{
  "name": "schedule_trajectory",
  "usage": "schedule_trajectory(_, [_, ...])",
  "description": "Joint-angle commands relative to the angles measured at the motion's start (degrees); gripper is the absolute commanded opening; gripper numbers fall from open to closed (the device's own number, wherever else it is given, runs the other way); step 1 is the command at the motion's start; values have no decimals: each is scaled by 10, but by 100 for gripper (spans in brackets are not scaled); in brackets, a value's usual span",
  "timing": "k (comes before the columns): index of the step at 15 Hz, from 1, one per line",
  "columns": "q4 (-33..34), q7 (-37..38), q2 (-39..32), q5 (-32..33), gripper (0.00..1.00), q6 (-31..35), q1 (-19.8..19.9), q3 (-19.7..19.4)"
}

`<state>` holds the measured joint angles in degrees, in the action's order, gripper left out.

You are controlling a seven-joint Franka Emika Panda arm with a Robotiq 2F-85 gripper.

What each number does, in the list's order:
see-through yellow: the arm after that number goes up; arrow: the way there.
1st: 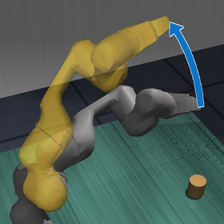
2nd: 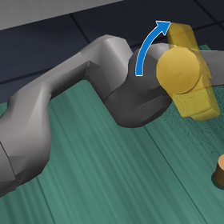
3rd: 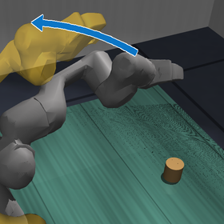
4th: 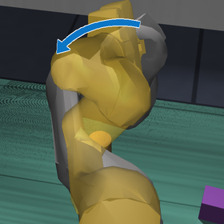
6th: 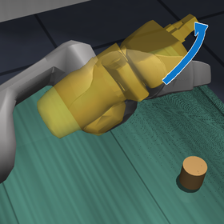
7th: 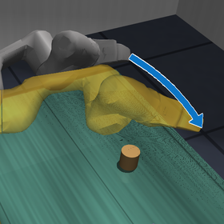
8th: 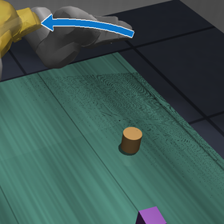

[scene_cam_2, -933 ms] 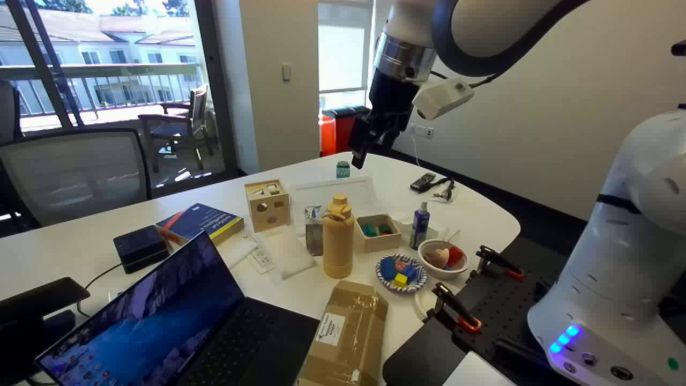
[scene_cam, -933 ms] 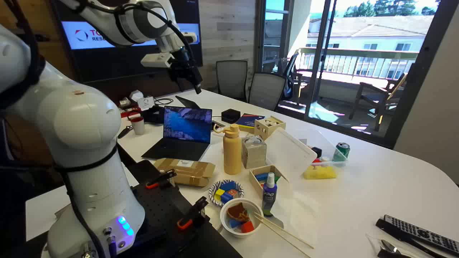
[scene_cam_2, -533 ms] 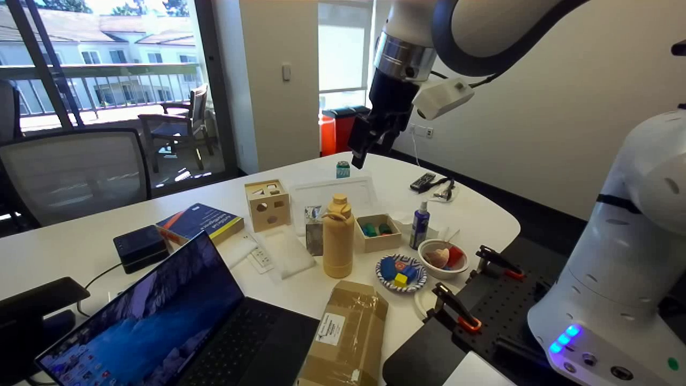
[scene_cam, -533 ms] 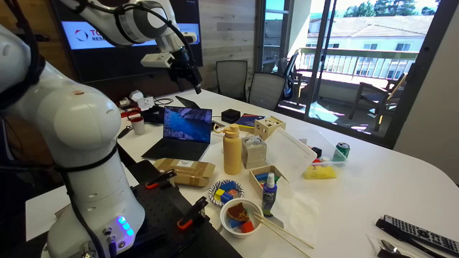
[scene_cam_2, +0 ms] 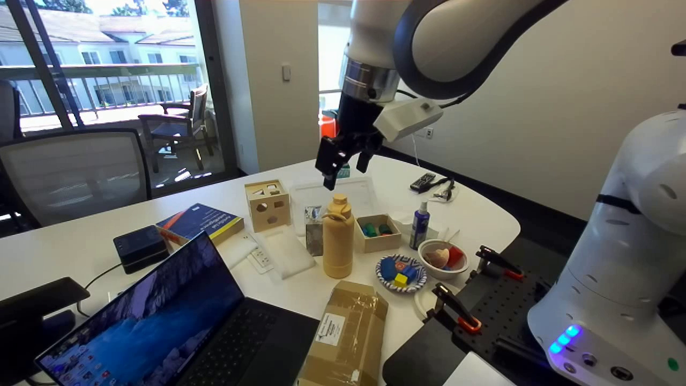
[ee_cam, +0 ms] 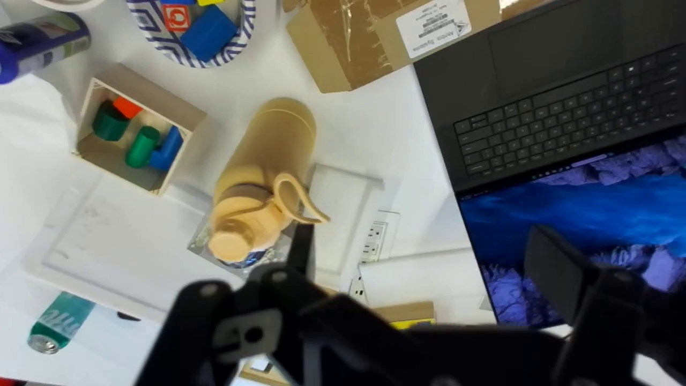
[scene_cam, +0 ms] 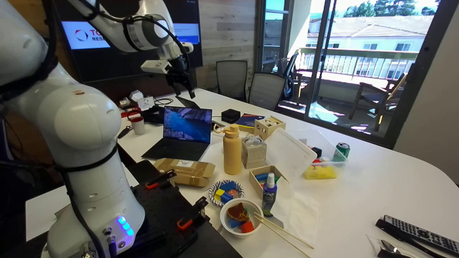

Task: Turn off the computer

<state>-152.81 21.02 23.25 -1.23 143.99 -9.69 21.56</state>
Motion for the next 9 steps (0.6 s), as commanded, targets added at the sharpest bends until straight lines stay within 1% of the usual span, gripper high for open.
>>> schedule_trajectory(1, [88, 39, -132, 35, 100, 20, 5, 30])
schedule_trajectory(2, [104, 49, -161, 56, 100, 26, 7, 35])
schedule_trajectory(3, [116, 56, -196, 83, 75, 45, 9, 35])
schedule_trajectory(4, [129, 66, -230, 113, 72, 60, 7, 31])
schedule_trajectory(5, [142, 77, -264, 145, 66, 80, 3, 23])
schedule_trajectory(6, [157, 90, -301, 176, 56, 102, -6, 11])
schedule_trajectory(7, [175, 106, -340, 213, 49, 123, 7, 22])
schedule_trajectory(8, [195, 128, -371, 251, 40, 129, -3, 11])
schedule_trajectory(9, [216, 153, -402, 291, 34, 133, -18, -3])
